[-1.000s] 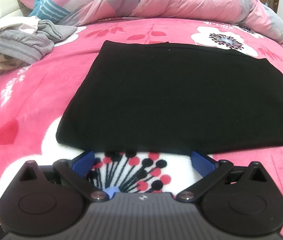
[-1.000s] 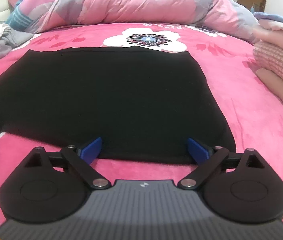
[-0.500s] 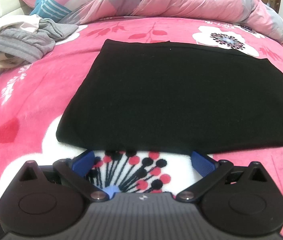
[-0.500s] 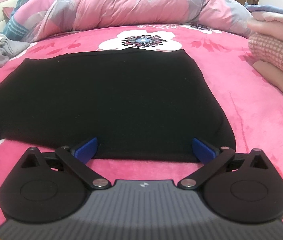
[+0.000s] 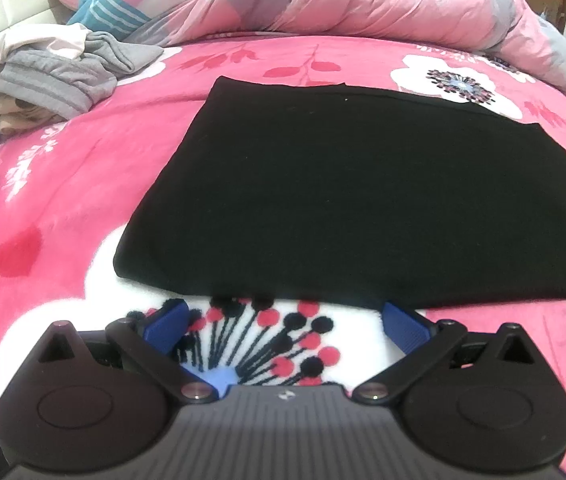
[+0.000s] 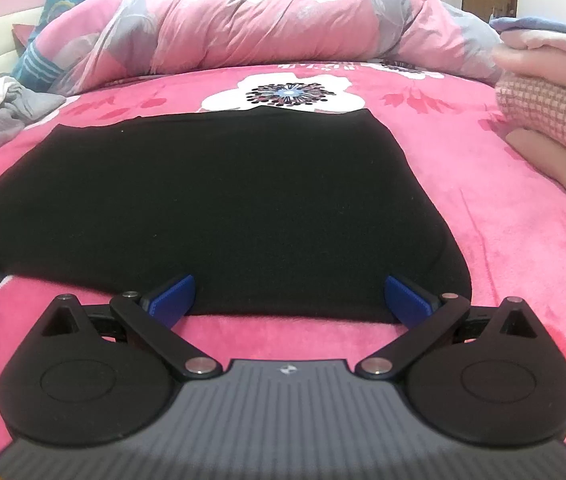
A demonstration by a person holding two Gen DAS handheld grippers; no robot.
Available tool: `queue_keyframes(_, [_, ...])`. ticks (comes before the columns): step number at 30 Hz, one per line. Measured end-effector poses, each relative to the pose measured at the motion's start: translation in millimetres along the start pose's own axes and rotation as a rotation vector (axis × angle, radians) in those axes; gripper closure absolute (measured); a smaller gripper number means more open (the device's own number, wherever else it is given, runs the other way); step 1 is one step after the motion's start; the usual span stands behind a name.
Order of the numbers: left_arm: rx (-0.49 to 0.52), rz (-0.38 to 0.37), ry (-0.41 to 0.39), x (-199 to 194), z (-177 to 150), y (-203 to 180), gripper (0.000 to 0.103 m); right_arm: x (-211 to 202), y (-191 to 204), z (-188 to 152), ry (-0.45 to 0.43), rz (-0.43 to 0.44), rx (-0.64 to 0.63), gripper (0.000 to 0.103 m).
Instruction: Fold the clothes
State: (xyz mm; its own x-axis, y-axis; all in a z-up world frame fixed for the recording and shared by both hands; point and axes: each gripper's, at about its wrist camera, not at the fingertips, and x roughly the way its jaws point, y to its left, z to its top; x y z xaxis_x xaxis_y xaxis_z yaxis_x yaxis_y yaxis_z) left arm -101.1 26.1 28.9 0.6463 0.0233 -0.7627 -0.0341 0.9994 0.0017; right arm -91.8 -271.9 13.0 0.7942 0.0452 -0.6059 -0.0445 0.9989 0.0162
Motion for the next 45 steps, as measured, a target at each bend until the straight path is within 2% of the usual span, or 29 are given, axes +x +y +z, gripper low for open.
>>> queue_keyframes(7, [0.017, -0.038, -0.041, -5.1, -7.3, 5.0, 0.000, -2.9, -6.5, -2.5, -0.010, 0.041, -0.007, 0.001])
queue_keyframes(10, [-0.021, -0.108, -0.062, -14.1, -7.3, 18.4, 0.000, -5.6, -7.1, -0.7, -0.003, 0.036, -0.022, 0.001])
queue_keyframes(13, [-0.067, -0.186, -0.147, -27.5, -8.6, 32.7, 0.000, -16.6, -7.4, 2.2, -0.041, 0.014, 0.004, 0.001])
queue_keyframes(15, [-0.071, -0.205, -0.195, -31.1, -7.0, 35.4, 0.000, -23.2, -7.4, 4.2, -0.084, 0.018, 0.014, 0.001])
queue_keyframes(18, [-0.059, -0.215, -0.223, -27.5, 1.3, 32.7, 0.001, -23.2, -3.7, 10.1, -0.111, 0.027, 0.004, 0.002])
queue_keyframes(20, [-0.052, -0.205, -0.230, -20.3, 6.2, 31.9, 0.003, -21.2, -0.2, 14.8, -0.119, 0.030, -0.007, 0.003])
queue_keyframes(21, [-0.059, -0.192, -0.211, -13.8, 7.9, 34.3, 0.008, -19.3, 0.4, 16.8, -0.121, 0.035, -0.012, 0.004])
queue_keyframes(22, [-0.070, -0.177, -0.186, -6.4, 9.4, 37.6, 0.017, -17.5, 1.1, 18.8, -0.122, 0.040, -0.017, 0.006])
queue_keyframes(23, [-0.089, -0.162, -0.154, 0.9, 10.3, 43.5, 0.024, -13.9, -2.7, 19.2, -0.107, 0.044, -0.007, 0.009])
queue_keyframes(24, [-0.115, -0.152, -0.138, 5.1, 9.8, 51.9, 0.036, -10.4, -6.6, 19.6, -0.092, 0.047, 0.002, 0.016])
queue_keyframes(25, [-0.141, -0.157, -0.142, 4.2, 9.0, 61.5, 0.040, -6.8, -10.4, 20.1, -0.076, 0.050, 0.011, 0.020])
queue_keyframes(27, [-0.193, -0.177, -0.160, -1.3, 7.7, 81.1, 0.041, -2.2, -29.9, 16.6, -0.037, 0.036, 0.053, 0.042])
queue_keyframes(28, [-0.215, -0.184, -0.167, -3.3, 6.8, 91.0, 0.045, -2.1, -41.3, 14.8, -0.027, 0.033, 0.078, 0.044])
queue_keyframes(30, [-0.256, -0.178, -0.176, -6.2, 5.0, 109.1, 0.048, -4.7, -64.4, 12.9, -0.015, 0.016, 0.132, 0.060])
queue_keyframes(31, [-0.278, -0.159, -0.175, -7.3, 4.3, 116.5, 0.043, -7.5, -76.1, 12.9, -0.012, 0.001, 0.162, 0.063])
queue_keyframes(35, [-0.357, -0.181, -0.182, -11.4, 6.2, 139.9, 0.042, -20.4, -104.4, 13.5, -0.012, -0.104, 0.273, 0.063])
queue_keyframes(36, [-0.367, -0.182, -0.184, -13.2, 8.0, 143.3, 0.039, -23.6, -111.5, 13.6, -0.012, -0.130, 0.300, 0.064])
queue_keyframes(39, [-0.400, -0.187, -0.190, -18.3, 12.8, 153.6, 0.034, -38.2, -84.7, 20.4, -0.094, -0.106, 0.188, 0.064])
queue_keyframes(42, [-0.467, -0.216, -0.182, -19.9, 16.5, 167.7, 0.034, -50.3, -35.9, 30.4, -0.170, 0.018, 0.037, 0.062])
queue_keyframes(45, [-0.515, -0.227, -0.172, -21.7, 16.0, 177.8, 0.034, -67.8, 28.3, 30.0, -0.221, 0.170, -0.178, 0.062])
